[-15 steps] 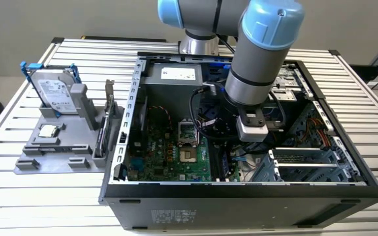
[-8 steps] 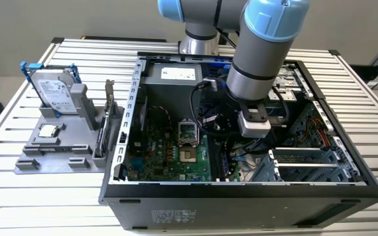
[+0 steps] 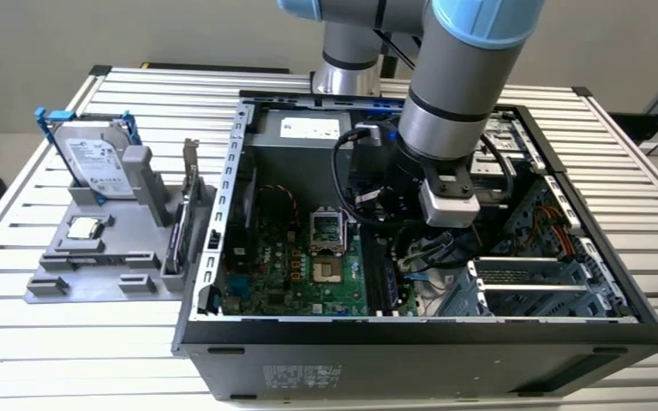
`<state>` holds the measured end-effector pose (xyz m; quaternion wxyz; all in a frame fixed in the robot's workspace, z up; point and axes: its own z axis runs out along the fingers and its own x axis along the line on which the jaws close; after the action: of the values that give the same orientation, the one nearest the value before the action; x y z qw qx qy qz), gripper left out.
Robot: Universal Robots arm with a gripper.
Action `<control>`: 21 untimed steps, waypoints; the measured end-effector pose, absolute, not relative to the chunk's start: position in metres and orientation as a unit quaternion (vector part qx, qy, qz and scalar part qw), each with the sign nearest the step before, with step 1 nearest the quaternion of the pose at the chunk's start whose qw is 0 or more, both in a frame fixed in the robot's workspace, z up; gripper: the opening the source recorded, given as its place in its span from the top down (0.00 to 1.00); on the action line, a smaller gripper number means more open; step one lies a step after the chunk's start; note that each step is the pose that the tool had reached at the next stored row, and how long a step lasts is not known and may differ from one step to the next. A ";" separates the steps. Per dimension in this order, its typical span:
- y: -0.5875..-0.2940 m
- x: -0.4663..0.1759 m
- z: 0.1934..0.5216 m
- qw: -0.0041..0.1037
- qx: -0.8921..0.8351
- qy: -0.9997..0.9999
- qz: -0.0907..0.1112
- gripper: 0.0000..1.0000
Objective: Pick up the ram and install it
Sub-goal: 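Insert the ram into the slot, then press down the ram until it locks into place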
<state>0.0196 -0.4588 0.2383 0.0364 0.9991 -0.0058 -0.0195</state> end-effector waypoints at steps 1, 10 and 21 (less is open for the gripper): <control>-0.459 0.020 0.238 0.036 0.999 -0.006 -0.020 0.00; -0.459 0.020 0.238 0.036 0.999 -0.006 -0.019 1.00; -0.459 0.020 0.238 0.037 0.999 -0.002 -0.019 1.00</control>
<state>0.0196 -0.4588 0.2385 0.0366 0.9991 -0.0020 -0.0190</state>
